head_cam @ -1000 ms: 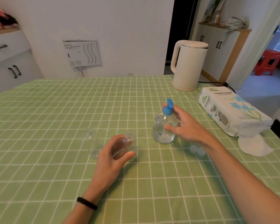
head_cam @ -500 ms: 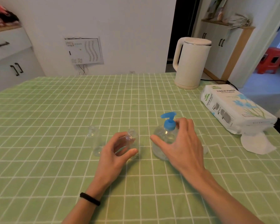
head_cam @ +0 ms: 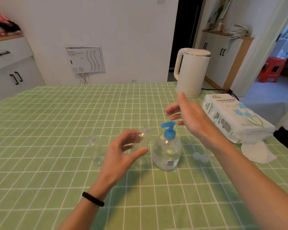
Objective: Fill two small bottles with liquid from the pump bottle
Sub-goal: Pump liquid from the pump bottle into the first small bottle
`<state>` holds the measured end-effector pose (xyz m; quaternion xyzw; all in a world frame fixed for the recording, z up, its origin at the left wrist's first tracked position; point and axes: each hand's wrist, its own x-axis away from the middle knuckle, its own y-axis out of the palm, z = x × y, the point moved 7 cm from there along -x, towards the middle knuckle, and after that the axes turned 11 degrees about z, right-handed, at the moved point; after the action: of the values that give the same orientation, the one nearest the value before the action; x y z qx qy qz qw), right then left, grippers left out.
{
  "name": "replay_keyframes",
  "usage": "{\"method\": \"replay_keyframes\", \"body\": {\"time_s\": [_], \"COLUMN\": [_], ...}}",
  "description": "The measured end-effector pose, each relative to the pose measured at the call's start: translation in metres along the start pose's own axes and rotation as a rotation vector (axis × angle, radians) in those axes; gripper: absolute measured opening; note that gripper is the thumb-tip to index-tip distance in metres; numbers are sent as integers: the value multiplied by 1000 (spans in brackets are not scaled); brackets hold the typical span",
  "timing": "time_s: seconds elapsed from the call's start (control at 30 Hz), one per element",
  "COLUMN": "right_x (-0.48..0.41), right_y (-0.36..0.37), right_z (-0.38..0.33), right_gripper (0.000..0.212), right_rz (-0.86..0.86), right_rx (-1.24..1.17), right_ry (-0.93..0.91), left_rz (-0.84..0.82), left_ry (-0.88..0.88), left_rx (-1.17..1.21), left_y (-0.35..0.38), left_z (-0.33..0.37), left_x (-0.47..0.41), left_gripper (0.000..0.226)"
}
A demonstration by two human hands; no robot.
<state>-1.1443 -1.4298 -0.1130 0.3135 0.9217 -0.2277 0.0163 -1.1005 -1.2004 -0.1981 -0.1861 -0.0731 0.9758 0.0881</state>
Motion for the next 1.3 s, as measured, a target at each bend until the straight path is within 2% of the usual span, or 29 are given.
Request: {"method": "replay_keyframes", "body": {"time_s": [0.23,0.3,0.37,0.47,0.7,1.03,1.3], "right_x": [-34,-33,-29,-27,-25,-25,-26], "right_y": [46,56,60,60,53,53,54], "right_z": [-19,-9,1,6,15,13,18], "right_gripper": [65,64,61,54,59,54,49], "right_rz": [-215,-298,-333,-274,-144,-154,-124], "right_rx": [235,263,191,117,198,242,295], "right_ry": [-111,-87,-18,47,88,68,62], "left_rz": [-26,-25,-25,-26,-32,-27,-43], "left_ry": [58,61,65,65,105,129,101], "left_rx": [-113,-128,-137,-141,-157,-201,-137], "left_y": [8,8,8,7,5,7,14], "left_z": [18,20,21,22,29,31,22], "left_x": [-4,-5,-5,-5,-6,-17,-16], "left_gripper": [45,45,45,45,47,48,49]}}
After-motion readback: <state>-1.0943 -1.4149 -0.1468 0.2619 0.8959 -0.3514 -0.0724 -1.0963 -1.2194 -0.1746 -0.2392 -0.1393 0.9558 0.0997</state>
